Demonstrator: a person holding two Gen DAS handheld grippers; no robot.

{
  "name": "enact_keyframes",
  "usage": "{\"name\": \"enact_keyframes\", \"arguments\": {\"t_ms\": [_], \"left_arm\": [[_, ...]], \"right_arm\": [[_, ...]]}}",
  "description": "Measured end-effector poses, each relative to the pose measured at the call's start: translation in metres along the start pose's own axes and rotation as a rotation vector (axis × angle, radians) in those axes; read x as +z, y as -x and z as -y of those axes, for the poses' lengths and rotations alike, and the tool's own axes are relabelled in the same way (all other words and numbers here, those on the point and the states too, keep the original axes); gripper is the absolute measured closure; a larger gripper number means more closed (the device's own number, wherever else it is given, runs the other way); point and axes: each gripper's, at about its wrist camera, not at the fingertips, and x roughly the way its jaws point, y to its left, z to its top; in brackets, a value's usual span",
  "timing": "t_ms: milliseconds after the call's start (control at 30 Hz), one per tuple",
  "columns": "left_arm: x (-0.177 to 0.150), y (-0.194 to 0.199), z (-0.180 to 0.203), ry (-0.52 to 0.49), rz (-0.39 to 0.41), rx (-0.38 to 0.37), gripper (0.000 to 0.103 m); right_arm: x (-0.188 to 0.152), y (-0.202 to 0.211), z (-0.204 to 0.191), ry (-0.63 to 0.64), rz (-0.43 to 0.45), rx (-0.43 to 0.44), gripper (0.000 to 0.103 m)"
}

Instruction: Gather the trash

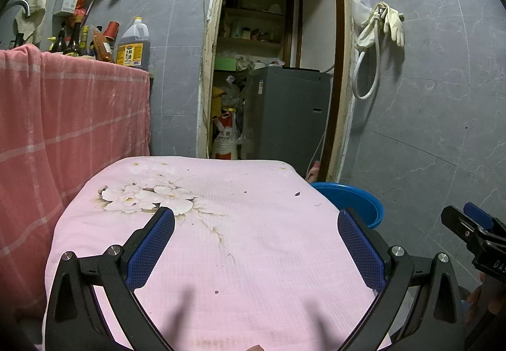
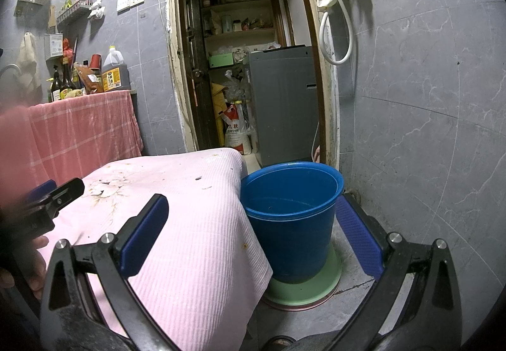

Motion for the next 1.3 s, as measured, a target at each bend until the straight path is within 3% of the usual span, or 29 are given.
{"name": "enact_keyframes", "arguments": {"t_ms": [1300], "left_arm": [[0.0006, 0.0003, -0.0029, 0.0, -0.002, -0.001, 0.002]], "right_arm": [[-0.0008, 0.0014, -0.0043, -0.005, -0.003, 0.0, 0.0]]}}
